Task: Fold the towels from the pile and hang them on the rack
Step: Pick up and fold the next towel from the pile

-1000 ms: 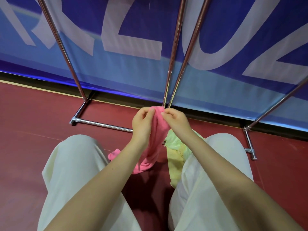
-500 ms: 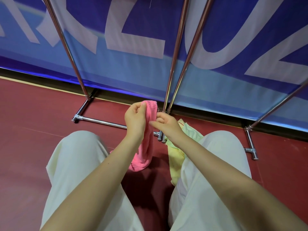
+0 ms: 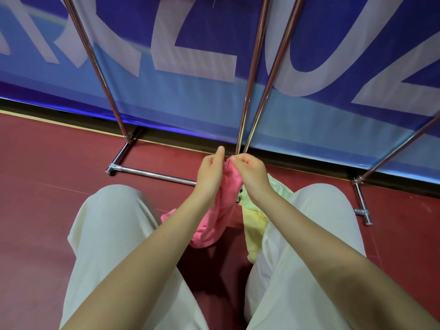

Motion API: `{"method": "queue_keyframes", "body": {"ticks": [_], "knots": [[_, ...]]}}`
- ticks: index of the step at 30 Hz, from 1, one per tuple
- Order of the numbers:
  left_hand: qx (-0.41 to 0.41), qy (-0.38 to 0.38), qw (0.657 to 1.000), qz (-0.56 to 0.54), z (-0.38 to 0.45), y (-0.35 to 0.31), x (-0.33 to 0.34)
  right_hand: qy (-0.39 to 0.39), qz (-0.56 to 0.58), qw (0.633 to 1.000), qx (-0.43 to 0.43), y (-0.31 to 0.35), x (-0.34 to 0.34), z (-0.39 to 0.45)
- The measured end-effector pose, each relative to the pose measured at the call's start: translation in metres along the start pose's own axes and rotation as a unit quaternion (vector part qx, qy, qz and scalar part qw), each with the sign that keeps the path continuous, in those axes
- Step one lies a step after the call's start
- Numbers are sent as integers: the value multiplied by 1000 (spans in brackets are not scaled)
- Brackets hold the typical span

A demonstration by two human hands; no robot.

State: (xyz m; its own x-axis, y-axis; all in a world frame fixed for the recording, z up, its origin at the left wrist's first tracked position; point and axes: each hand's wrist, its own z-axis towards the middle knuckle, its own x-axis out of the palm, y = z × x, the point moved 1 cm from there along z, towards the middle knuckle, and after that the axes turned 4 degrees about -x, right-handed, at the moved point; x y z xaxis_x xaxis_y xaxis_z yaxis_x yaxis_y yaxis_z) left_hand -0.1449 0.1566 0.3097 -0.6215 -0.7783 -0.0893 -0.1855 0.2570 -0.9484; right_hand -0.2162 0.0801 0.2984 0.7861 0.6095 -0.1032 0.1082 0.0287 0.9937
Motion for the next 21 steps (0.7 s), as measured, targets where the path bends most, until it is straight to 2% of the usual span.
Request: {"method": "queue_keyframes", "body": {"ticks": [2, 6, 9, 13, 15, 18, 21], "knots": [[16, 32, 999, -17, 1, 6, 2, -14, 5, 1000, 10, -1, -5, 2], [-16, 43, 999, 12, 7, 17, 3, -31, 30, 998, 48, -7, -13, 7], [26, 54, 994, 88, 5, 17, 3, -22, 64, 995, 75, -9, -19, 7], [81, 84, 971, 207, 4, 19, 2, 0, 67, 994, 81, -11, -26, 2], [96, 84, 970, 207, 2, 17, 1, 19, 85, 992, 89, -12, -31, 2], [169, 30, 969, 177, -2, 11, -1, 87, 105, 985, 103, -15, -34, -1], [224, 32, 961, 158, -9, 9, 3, 145, 82, 983, 78, -21, -33, -12]]}}
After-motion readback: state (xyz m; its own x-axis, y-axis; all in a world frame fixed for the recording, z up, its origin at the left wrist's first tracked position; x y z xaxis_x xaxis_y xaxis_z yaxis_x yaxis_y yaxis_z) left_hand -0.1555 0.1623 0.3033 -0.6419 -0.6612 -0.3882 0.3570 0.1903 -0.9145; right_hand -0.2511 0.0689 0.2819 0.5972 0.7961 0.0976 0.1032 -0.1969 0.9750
